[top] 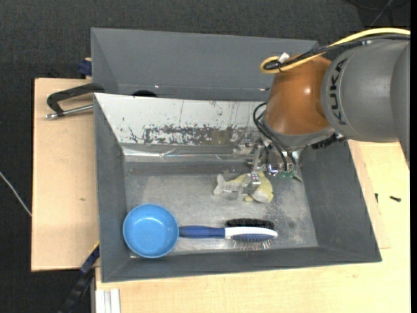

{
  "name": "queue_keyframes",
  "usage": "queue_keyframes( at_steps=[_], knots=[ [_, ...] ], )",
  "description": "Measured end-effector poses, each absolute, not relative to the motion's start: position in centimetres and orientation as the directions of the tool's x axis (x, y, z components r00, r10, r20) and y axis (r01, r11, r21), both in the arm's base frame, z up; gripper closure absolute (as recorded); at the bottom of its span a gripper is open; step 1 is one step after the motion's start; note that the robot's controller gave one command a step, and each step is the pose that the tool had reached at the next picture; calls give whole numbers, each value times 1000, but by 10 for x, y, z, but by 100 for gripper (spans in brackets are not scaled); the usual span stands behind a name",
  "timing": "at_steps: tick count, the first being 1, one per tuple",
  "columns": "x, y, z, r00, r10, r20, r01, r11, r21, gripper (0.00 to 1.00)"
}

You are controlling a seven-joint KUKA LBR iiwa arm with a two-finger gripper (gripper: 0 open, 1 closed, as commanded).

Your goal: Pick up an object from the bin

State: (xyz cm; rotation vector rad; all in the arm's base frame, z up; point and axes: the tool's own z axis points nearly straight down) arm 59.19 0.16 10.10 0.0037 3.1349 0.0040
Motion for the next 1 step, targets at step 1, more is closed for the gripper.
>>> queue_keyframes(
  at_steps=[1],
  knots=[
    [587,-2,74,-999,-40,-4,-40,999,1,0]
  ],
)
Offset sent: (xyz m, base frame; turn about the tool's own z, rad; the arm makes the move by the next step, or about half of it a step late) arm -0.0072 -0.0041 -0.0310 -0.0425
